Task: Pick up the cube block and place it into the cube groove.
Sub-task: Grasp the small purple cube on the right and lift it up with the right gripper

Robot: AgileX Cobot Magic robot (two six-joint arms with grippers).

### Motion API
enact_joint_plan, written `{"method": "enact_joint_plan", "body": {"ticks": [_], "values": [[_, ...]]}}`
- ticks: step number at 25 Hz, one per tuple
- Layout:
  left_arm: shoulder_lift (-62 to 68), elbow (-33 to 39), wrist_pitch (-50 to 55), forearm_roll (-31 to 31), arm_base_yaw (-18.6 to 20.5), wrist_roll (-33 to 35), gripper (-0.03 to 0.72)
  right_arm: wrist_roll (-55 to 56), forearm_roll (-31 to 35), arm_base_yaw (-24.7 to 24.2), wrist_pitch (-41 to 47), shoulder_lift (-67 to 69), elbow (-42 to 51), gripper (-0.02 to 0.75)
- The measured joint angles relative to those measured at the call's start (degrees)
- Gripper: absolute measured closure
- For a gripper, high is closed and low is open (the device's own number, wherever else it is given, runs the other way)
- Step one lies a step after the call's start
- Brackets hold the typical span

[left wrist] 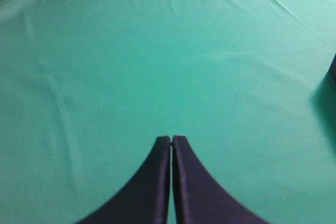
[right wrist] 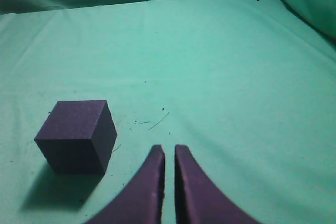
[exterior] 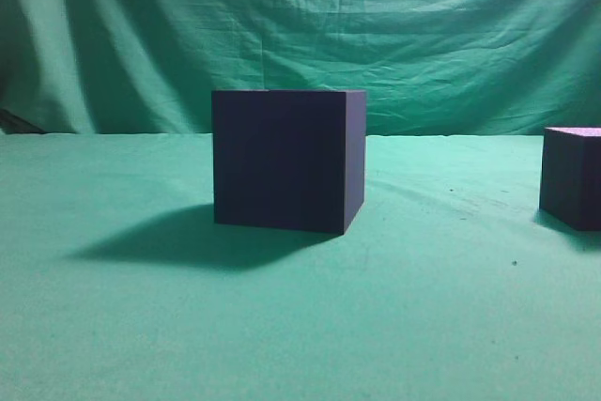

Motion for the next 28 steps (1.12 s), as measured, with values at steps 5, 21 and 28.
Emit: {"method": "enact_joint_plan", "body": {"ticks": [5,21,28], "values": [[0.0,0.0,0.0,0.0,0.0,0.0,0.688,0.0,0.0,0.0,0.0,0.0,0.0,0.69],[0.0,0.0,0.0,0.0,0.0,0.0,0.688,0.15,0.64,0.0,-1.49,0.0,0.1,0.69],[0.0,0.0,0.0,0.0,0.0,0.0,0.688,1.2,9.66,0.0,-20.36,0.0,0.1,0.69]]}}
